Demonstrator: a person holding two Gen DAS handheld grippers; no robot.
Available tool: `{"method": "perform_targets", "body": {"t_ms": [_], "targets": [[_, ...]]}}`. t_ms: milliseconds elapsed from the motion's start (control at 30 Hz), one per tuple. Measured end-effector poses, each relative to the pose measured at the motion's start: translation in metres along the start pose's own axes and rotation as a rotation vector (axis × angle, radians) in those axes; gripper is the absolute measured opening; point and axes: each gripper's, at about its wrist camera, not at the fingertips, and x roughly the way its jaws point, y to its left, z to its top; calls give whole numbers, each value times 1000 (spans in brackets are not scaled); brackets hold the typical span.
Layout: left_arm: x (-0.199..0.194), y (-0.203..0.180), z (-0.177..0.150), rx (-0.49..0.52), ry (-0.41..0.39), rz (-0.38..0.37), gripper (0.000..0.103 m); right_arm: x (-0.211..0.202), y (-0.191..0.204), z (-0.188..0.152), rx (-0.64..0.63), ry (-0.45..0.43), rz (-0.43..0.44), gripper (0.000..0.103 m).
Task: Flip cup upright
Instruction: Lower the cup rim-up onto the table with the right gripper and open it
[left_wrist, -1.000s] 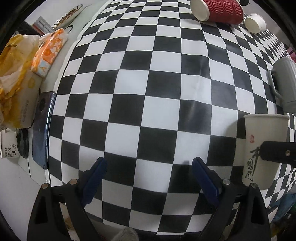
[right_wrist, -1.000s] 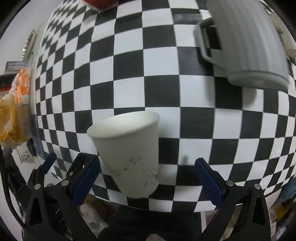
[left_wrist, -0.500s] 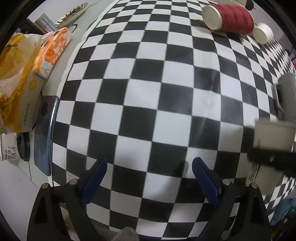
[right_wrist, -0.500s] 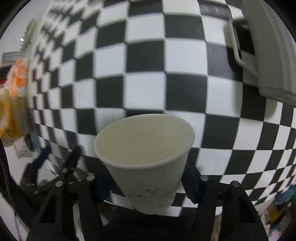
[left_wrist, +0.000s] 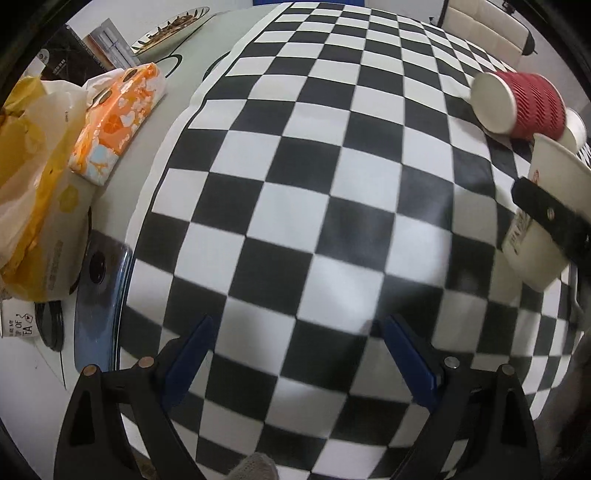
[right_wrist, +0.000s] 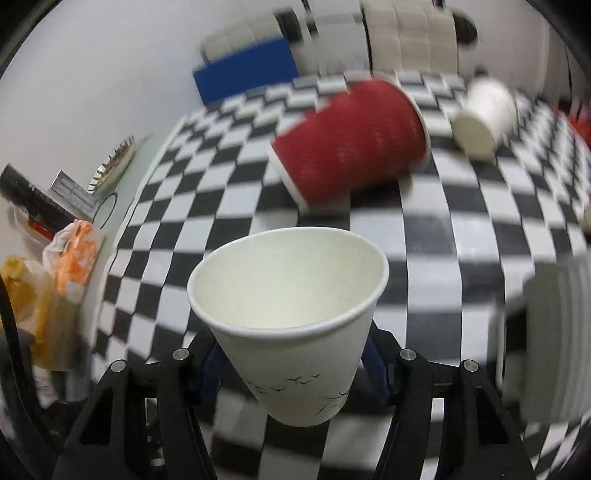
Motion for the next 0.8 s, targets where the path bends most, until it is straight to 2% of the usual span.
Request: {"method": "perform_targets", "body": {"t_ms": [133,267,367,433,500,733,800], "targets": [[12,10,12,5,-11,1,94,-10,3,-7,-86,-67,-34,66],[27,41,10,24,-11,-1,94,-19,12,-22,-120,-43,-56,67],[28,48,5,41,-20,2,94,-28,9,-33,-116,-9,-71,76],[21,49,1,48,-33,1,94,-28,12,-36,-110,15,-77,84],[15,53,1,60,-51,10,94,-36,12,-42,-107,38,-98,87],[-20,79,0,68,-148,23,94,-84,10,-62,-52,52,-178,88],[-40,75,-7,72,-177,31,94,-103,8,-68,-33,59,-219,88]]}}
